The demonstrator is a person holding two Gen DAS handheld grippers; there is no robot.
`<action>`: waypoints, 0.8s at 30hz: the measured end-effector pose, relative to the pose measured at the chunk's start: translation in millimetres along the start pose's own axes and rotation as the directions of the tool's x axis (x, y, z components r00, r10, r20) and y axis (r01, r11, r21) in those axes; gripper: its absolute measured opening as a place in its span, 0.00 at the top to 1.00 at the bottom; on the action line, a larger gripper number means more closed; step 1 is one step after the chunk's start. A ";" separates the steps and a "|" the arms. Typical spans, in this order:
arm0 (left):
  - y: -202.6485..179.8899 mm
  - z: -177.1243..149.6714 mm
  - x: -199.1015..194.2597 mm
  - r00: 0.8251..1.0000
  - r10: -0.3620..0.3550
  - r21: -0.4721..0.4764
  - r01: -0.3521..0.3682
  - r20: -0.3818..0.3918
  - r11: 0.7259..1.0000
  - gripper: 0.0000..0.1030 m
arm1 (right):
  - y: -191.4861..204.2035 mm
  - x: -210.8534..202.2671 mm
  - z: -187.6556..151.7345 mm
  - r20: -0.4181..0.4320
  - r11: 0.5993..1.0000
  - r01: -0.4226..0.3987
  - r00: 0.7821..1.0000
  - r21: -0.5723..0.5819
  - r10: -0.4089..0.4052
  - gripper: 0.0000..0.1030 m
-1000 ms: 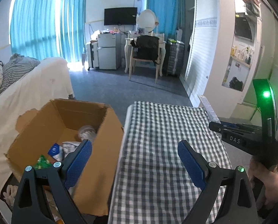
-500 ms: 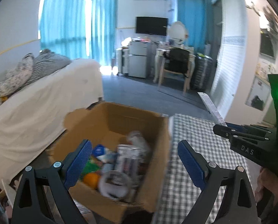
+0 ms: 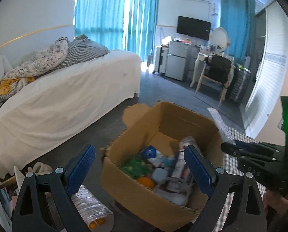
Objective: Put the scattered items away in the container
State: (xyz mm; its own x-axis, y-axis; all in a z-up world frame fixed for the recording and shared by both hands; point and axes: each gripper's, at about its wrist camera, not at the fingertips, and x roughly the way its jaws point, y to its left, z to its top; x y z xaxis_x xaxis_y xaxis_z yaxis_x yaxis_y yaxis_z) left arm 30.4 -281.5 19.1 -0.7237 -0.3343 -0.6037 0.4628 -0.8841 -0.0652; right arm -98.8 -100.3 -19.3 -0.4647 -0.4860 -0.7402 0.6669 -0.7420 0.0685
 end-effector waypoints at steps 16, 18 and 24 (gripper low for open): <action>0.5 -4.7 16.2 0.999 0.018 -0.003 -0.019 -0.034 1.000 0.07 | 2.7 32.6 -1.1 -0.024 1.000 -0.002 1.000 -0.014 0.001 0.18; -1.7 -5.3 14.7 0.999 0.016 0.002 -0.016 -0.032 1.000 0.07 | 1.3 28.1 -0.4 -0.019 1.000 0.004 1.000 -0.006 -0.004 0.15; -11.7 -6.4 7.1 1.000 -0.008 0.019 0.008 -0.023 1.000 0.07 | -7.5 14.9 -5.5 -0.013 1.000 0.024 1.000 0.018 -0.023 0.12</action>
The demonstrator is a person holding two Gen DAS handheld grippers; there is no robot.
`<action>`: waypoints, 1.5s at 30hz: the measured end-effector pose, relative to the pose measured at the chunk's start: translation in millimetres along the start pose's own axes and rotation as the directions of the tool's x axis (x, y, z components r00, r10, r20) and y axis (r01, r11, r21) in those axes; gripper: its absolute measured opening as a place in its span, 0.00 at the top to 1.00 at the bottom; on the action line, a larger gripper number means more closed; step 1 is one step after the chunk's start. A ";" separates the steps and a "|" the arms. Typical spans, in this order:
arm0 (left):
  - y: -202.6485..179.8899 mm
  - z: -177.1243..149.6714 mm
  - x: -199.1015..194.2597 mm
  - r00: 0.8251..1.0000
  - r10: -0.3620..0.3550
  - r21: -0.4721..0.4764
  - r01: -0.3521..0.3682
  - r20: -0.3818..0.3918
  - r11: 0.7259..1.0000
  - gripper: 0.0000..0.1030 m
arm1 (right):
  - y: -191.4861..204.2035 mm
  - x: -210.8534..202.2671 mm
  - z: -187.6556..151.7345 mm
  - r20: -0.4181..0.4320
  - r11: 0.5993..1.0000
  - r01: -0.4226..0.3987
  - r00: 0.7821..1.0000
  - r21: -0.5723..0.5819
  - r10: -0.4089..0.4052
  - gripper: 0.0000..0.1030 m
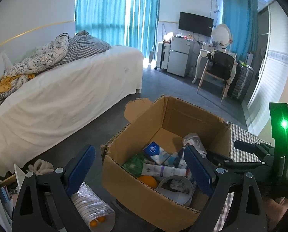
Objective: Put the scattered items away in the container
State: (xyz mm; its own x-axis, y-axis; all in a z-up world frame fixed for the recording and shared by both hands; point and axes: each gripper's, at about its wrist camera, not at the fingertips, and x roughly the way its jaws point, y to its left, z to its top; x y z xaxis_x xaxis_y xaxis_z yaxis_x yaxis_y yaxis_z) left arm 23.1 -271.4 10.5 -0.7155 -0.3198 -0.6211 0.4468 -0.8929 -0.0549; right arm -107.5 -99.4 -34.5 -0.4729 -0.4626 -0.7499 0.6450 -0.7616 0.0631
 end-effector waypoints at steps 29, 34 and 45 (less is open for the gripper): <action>-187.5 -25.8 -51.6 0.963 -0.268 0.249 0.257 0.014 0.934 0.00 | -165.9 -190.0 -109.3 0.057 0.870 0.345 0.920 0.352 -0.388 0.00; -219.2 -40.9 -59.9 0.951 -0.310 0.302 0.298 -0.007 0.905 0.00 | -180.8 -217.8 -130.4 0.051 0.833 0.379 0.899 0.402 -0.434 0.00; -249.6 -53.4 -72.3 0.934 -0.354 0.341 0.344 -0.034 0.875 0.00 | -199.2 -239.3 -160.6 0.024 0.793 0.402 0.886 0.459 -0.463 0.00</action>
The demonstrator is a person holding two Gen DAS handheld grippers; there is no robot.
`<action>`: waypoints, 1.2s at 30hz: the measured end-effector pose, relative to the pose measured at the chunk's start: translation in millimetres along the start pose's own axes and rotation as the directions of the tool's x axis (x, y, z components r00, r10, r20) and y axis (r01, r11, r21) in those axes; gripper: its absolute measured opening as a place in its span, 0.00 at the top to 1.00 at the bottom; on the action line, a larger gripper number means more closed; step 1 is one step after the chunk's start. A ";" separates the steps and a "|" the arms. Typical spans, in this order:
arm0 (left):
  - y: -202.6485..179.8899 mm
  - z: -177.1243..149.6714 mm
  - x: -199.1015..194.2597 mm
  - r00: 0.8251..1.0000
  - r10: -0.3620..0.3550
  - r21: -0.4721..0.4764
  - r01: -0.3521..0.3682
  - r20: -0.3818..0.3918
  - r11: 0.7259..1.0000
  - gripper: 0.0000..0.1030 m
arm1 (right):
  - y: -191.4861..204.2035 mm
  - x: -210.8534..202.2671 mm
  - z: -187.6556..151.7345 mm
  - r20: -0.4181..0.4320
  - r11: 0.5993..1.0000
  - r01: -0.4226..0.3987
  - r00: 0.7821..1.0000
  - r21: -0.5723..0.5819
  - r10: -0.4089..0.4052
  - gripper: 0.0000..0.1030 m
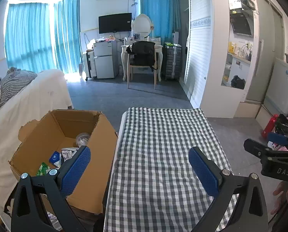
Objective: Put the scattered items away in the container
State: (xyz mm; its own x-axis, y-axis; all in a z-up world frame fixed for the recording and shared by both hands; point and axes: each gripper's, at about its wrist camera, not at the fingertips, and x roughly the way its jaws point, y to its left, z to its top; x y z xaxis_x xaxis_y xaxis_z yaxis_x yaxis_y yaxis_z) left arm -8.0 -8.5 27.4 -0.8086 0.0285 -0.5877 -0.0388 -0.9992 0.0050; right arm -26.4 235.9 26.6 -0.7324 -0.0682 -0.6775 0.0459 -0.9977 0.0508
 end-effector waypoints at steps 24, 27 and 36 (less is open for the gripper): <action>-6.7 4.5 -0.7 1.000 -0.016 -0.016 0.016 0.002 1.000 0.00 | -3.4 -2.3 -6.3 -0.003 1.000 -0.006 1.000 -0.010 0.006 0.00; -6.9 4.5 -1.0 1.000 -0.015 -0.016 0.015 0.003 1.000 0.00 | -2.1 -1.7 -8.0 -0.004 1.000 -0.007 1.000 -0.011 0.007 0.00; -6.4 4.8 -1.0 1.000 -0.015 -0.016 0.016 0.003 1.000 0.00 | -1.9 -1.4 -7.7 -0.004 1.000 -0.008 1.000 -0.013 0.008 0.00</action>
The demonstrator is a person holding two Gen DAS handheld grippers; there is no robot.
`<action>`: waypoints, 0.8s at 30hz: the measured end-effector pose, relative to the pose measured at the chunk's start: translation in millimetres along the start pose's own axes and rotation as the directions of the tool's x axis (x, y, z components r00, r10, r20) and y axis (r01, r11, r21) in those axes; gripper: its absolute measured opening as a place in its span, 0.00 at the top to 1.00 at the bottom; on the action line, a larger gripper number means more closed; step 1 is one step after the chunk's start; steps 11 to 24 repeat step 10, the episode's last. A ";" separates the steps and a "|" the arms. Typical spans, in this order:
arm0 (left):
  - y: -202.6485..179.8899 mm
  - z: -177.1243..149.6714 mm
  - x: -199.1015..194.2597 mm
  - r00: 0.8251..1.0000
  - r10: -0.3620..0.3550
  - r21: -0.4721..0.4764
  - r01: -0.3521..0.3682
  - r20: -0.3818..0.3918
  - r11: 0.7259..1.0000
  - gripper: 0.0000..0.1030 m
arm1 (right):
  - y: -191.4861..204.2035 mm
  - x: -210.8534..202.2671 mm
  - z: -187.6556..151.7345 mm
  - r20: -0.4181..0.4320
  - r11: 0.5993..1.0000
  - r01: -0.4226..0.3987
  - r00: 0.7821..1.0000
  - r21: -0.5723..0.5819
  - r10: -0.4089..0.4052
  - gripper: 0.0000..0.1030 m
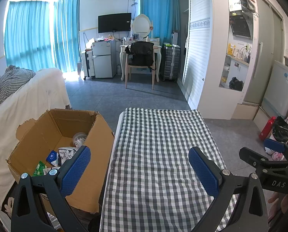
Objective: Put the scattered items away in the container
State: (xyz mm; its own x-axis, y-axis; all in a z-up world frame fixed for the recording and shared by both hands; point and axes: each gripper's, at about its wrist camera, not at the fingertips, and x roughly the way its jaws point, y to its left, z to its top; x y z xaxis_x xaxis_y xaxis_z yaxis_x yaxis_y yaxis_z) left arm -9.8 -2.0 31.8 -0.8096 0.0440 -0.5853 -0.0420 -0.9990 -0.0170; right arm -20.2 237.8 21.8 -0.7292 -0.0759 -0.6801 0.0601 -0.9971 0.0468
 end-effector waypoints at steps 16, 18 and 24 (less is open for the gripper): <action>0.2 3.7 0.7 1.000 0.002 -0.005 -0.002 -0.005 1.000 0.00 | 5.6 -1.0 1.5 -0.001 1.000 -0.004 1.000 -0.005 0.004 0.00; 0.2 3.7 0.7 1.000 0.002 -0.005 -0.002 -0.005 1.000 0.00 | 5.6 -1.0 1.5 -0.001 1.000 -0.004 1.000 -0.005 0.004 0.00; 0.2 3.7 0.7 1.000 0.002 -0.005 -0.002 -0.005 1.000 0.00 | 5.6 -1.0 1.5 -0.001 1.000 -0.004 1.000 -0.005 0.004 0.00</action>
